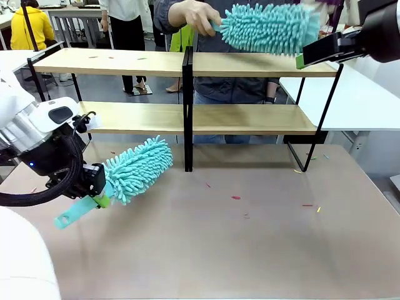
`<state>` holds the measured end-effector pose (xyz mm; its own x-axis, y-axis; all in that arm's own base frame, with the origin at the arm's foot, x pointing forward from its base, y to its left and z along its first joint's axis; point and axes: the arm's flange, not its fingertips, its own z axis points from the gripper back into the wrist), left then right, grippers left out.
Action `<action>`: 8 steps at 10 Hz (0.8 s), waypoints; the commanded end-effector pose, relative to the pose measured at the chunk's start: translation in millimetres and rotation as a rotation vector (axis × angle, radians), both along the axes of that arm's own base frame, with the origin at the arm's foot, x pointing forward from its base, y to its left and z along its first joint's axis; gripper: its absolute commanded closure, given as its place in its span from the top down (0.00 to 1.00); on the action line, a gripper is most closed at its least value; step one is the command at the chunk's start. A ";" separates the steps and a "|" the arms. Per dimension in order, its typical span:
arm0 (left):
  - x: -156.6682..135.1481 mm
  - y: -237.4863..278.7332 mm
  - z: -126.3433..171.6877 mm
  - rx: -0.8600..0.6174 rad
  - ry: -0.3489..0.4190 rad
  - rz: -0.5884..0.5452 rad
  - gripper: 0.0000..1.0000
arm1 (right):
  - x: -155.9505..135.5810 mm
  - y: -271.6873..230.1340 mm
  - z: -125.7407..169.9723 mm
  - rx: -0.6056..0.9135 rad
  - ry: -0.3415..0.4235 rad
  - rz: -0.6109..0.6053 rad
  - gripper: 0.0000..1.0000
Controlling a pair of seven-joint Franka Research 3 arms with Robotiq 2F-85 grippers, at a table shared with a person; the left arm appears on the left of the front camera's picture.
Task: Clean the shelves.
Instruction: Clean another randomly selected level of the Shelf with the Duster.
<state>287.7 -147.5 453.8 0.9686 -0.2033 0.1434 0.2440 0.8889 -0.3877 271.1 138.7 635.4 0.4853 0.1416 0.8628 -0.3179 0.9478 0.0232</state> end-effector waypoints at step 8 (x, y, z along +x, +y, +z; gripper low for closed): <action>62.0 -37.5 -31.0 0.019 -0.105 -0.015 0.13 | 0.2 -0.5 0.7 0.004 -0.001 0.001 1.00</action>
<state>343.8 -185.2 412.5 0.9331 -0.2604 0.2480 0.3330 0.8860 -0.3227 271.1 138.7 635.4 0.4853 0.1416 0.8628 -0.3179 0.9479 0.0232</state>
